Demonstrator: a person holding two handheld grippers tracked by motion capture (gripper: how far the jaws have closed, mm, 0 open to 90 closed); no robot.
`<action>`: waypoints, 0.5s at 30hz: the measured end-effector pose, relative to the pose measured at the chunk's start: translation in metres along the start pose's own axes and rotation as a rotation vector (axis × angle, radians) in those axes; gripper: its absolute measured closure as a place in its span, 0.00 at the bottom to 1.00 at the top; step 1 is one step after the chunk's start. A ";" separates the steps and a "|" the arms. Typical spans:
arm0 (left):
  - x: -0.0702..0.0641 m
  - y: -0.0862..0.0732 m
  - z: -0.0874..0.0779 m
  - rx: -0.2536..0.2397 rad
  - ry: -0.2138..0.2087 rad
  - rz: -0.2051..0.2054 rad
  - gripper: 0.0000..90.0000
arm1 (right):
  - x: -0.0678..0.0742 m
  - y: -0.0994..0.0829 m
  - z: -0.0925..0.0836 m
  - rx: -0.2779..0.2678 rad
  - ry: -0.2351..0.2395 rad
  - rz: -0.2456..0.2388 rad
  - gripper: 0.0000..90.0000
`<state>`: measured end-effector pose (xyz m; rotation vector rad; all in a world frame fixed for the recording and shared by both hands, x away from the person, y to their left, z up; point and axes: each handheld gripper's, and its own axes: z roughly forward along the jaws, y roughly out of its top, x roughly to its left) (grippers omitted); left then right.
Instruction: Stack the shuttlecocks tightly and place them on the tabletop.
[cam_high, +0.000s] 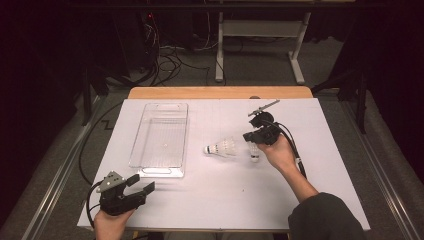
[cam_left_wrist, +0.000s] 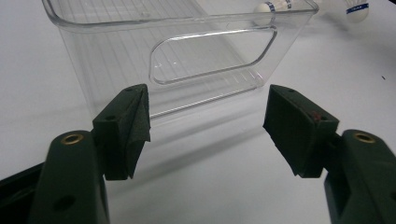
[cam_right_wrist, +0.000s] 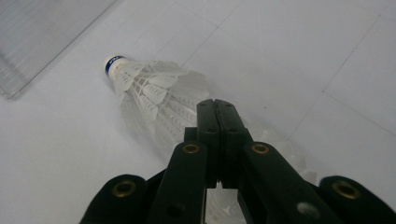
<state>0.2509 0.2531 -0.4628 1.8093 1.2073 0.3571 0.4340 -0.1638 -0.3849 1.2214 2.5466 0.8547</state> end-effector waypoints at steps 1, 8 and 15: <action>0.000 0.000 0.000 -0.001 0.000 0.000 0.36 | 0.000 0.001 0.000 -0.005 -0.006 -0.003 1.00; 0.000 0.000 0.000 0.000 -0.001 -0.001 0.36 | 0.004 0.002 0.009 -0.006 -0.035 -0.023 1.00; 0.001 0.000 0.000 0.000 0.000 -0.005 0.35 | 0.005 0.001 0.013 -0.006 -0.033 -0.019 0.99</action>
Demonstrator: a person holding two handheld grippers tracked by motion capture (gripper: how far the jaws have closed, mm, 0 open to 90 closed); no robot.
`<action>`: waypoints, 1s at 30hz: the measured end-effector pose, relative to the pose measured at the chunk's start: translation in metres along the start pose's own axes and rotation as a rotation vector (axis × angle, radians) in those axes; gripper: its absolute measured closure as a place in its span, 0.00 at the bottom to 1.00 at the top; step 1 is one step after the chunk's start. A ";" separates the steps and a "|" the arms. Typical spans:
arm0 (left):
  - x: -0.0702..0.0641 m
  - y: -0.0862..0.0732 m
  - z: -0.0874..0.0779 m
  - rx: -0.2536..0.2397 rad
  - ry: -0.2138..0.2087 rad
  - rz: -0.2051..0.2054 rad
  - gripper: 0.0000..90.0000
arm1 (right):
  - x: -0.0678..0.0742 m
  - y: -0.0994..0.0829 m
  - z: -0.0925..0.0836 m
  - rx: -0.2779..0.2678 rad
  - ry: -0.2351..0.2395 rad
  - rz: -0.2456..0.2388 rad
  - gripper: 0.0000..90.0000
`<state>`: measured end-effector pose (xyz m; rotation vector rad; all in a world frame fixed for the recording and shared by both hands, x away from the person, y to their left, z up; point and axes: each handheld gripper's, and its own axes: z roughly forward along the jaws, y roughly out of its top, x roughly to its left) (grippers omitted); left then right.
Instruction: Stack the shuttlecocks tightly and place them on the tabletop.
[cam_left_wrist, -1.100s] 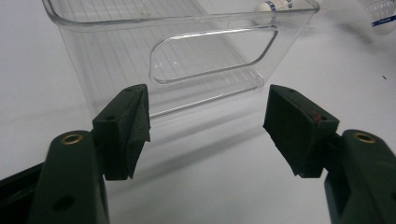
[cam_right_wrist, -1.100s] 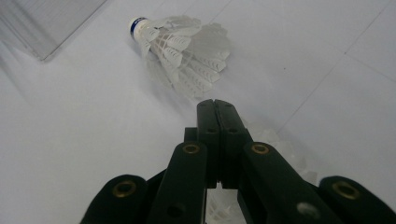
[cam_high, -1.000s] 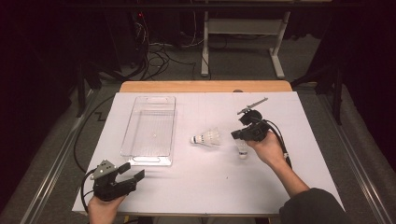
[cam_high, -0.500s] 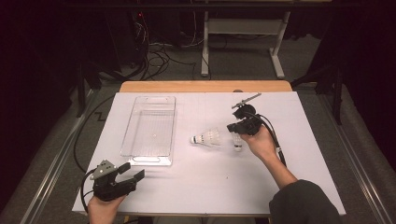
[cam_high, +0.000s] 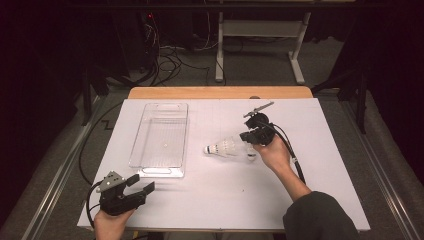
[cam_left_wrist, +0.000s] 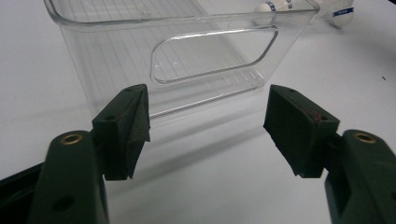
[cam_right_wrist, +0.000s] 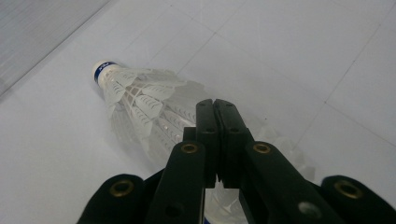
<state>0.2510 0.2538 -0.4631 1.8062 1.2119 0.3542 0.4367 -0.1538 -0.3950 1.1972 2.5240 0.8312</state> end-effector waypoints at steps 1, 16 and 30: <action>0.000 0.000 0.000 -0.001 -0.001 0.000 0.35 | 0.000 0.000 0.000 0.001 -0.003 -0.003 0.99; 0.000 0.000 0.000 -0.003 -0.001 -0.004 0.35 | -0.007 -0.008 -0.010 0.021 0.002 0.013 0.92; 0.000 0.000 0.001 0.002 -0.003 -0.001 0.35 | -0.017 -0.021 -0.019 0.033 -0.008 0.042 0.90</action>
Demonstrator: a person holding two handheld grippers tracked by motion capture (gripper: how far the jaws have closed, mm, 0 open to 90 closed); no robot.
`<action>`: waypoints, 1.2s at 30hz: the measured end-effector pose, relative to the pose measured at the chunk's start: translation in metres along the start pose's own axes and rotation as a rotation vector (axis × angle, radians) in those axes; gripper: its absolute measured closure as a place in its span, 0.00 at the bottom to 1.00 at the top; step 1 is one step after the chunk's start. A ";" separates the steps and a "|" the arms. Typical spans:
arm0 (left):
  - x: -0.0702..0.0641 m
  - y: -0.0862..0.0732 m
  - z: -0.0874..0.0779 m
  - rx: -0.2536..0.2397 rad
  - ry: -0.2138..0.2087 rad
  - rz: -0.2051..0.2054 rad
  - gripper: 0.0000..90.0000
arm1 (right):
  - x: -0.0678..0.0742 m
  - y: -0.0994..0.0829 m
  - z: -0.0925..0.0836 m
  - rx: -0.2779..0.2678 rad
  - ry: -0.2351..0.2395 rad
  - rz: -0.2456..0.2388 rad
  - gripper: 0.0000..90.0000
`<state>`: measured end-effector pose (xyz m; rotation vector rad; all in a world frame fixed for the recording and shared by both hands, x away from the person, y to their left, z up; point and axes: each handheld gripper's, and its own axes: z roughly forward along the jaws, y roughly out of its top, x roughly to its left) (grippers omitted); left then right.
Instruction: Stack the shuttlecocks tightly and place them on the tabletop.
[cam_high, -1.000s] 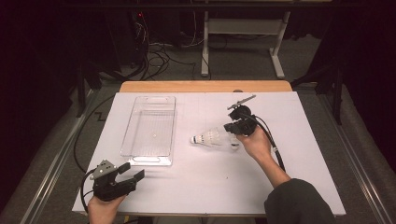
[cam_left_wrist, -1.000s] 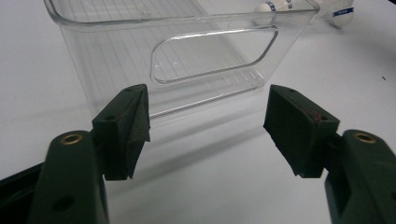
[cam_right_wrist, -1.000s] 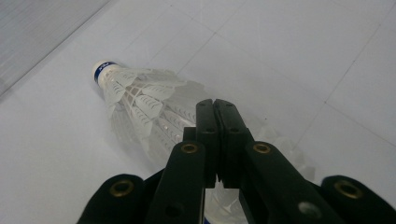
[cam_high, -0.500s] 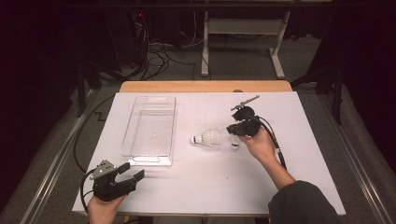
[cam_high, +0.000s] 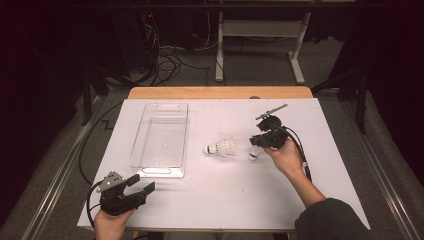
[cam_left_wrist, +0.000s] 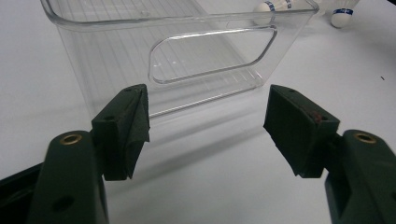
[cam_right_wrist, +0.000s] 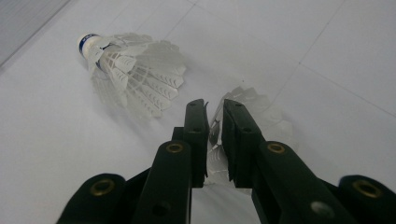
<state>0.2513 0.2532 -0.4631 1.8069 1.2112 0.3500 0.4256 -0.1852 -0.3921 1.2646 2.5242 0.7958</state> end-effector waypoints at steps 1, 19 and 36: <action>0.000 0.000 0.000 -0.001 0.000 0.000 0.35 | -0.001 -0.001 0.000 0.000 -0.001 -0.001 0.90; -0.001 0.000 0.000 -0.001 -0.004 0.002 0.35 | -0.005 -0.020 -0.004 0.007 0.016 0.013 0.90; -0.001 0.000 0.001 0.002 -0.001 0.005 0.36 | -0.013 -0.044 -0.009 0.002 0.021 0.032 0.88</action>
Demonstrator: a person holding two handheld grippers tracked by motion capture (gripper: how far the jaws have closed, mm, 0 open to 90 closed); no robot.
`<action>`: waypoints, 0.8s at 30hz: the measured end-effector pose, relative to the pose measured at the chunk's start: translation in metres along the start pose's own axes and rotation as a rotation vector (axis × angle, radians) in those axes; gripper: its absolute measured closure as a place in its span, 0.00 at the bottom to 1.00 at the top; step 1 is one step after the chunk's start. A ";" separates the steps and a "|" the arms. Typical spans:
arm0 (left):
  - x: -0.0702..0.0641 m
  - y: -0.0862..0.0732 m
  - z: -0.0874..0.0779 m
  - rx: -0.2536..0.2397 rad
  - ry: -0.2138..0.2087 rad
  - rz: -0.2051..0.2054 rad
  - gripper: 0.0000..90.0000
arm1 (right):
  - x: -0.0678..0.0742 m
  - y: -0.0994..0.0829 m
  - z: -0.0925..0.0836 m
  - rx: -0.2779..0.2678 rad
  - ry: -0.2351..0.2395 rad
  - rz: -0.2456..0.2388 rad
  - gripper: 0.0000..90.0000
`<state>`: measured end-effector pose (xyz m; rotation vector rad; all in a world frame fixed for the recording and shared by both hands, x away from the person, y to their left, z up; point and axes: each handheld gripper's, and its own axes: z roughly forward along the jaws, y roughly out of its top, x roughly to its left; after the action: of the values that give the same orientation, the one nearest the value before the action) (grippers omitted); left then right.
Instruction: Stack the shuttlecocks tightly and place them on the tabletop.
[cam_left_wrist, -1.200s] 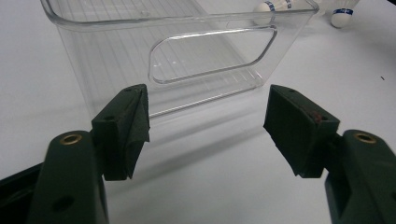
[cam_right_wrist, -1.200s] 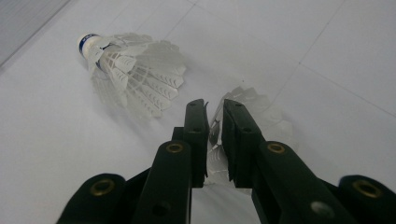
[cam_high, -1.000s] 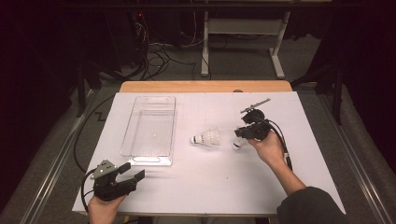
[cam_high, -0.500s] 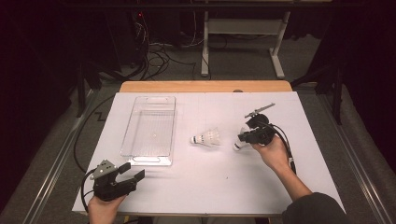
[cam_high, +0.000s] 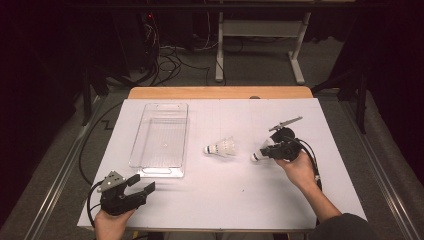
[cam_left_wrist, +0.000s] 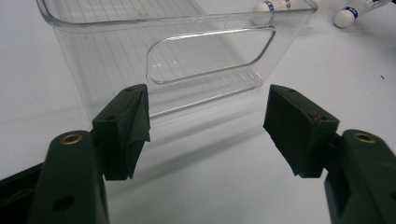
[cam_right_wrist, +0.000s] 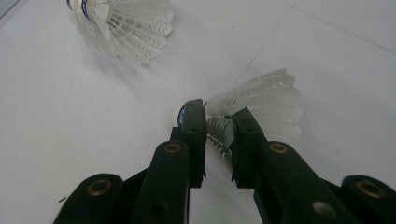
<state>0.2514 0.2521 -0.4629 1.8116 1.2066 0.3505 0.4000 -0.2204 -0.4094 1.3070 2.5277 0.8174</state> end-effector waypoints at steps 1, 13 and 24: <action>0.000 0.000 0.000 0.000 0.000 0.000 0.36 | -0.001 -0.001 0.000 -0.002 0.002 0.005 0.88; 0.000 0.000 0.001 0.005 0.001 0.004 0.36 | -0.010 -0.012 -0.006 -0.038 0.004 0.053 0.84; 0.000 0.000 0.002 0.010 -0.002 0.002 0.36 | -0.012 -0.012 -0.007 -0.037 0.031 0.044 1.00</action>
<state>0.2523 0.2510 -0.4640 1.8219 1.2072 0.3441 0.3956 -0.2385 -0.4110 1.3533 2.5032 0.8951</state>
